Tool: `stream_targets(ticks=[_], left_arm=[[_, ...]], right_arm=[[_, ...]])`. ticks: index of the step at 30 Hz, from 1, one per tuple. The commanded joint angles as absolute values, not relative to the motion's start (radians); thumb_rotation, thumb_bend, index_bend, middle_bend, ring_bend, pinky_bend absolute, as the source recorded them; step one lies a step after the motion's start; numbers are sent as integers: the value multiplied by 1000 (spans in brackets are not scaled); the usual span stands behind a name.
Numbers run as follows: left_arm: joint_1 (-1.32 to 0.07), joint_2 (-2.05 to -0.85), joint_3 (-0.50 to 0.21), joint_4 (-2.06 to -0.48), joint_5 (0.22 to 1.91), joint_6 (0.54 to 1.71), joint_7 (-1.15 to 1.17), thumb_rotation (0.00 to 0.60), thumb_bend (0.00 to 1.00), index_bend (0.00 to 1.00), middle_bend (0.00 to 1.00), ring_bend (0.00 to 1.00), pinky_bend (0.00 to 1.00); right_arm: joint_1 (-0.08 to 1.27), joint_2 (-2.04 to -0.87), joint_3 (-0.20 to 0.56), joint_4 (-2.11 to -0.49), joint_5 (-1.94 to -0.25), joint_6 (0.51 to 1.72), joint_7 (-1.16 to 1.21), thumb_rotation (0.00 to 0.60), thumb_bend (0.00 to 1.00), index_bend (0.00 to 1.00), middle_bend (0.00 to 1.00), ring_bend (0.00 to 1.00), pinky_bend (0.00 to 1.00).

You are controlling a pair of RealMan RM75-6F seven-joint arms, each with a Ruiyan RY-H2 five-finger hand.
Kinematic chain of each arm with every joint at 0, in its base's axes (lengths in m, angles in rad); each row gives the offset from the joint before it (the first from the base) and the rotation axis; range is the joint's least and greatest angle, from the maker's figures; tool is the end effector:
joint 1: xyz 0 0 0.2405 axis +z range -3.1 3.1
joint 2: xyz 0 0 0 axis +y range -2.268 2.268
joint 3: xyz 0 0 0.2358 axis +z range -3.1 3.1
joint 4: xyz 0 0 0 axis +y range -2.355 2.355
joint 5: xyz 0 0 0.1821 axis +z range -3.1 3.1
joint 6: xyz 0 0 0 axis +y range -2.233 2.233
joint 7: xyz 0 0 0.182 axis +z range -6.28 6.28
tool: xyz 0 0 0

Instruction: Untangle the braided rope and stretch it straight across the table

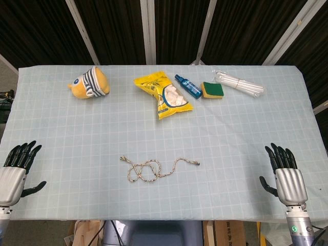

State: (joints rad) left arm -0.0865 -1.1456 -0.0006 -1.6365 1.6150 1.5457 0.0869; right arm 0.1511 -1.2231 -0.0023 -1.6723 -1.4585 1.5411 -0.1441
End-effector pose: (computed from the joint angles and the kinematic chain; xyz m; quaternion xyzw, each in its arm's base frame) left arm -0.2562 0.2048 0.1603 -0.6315 -0.3471 -0.4039 0.5636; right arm -0.2569 -0.2215 0.1436 0.5949 -0.3846 0.4032 0.5793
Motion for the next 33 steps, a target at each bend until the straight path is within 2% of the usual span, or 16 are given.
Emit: stream_targets(ticks=[1,7,16,17,20,24,29,33], left_arm=[[-87,-1146,1,-1637,1617,1544,90,600,39,2,0,0,0],[-84,-1142,1,-1642,1617,1546,88,600,39,2,0,0,0],[-82,-1135,-7,-1642,1604,1550,67,600,39,1,0,0,0],[-82,-1134,-7,-1642,1604,1550,66,600,39,1,0,0,0],[-83,-1134,-9,-1644,1606,1551,65,600,39,1,0,0,0],[-85,-1134,-7,-1645,1604,1543,63,600,39,1,0,0,0],[-86,-1130,-7,-1644,1606,1542,55,600,39,2,0,0,0],[-88,-1126,-11,-1642,1599,1537,40,600,39,1,0,0,0]], right_arm=[[150,-1222,1,-1676,-1464,1535,-139,600,332,0,0,0,0],[153,-1227,10,-1690,-1474,1521,-139,600,332,0,0,0,0],[224,-1262,77,-1825,-1401,1404,-172,600,332,2,0,0,0],[231,-1269,83,-1832,-1394,1394,-179,600,332,18,0,0,0],[267,-1306,114,-1861,-1353,1352,-220,600,331,162,1,0,0],[316,-1374,154,-1881,-1285,1302,-271,600,332,318,54,0,0],[375,-1484,187,-1854,-1215,1267,-363,600,332,402,104,0,0],[416,-1584,205,-1800,-1165,1256,-429,600,332,426,115,0,0]])
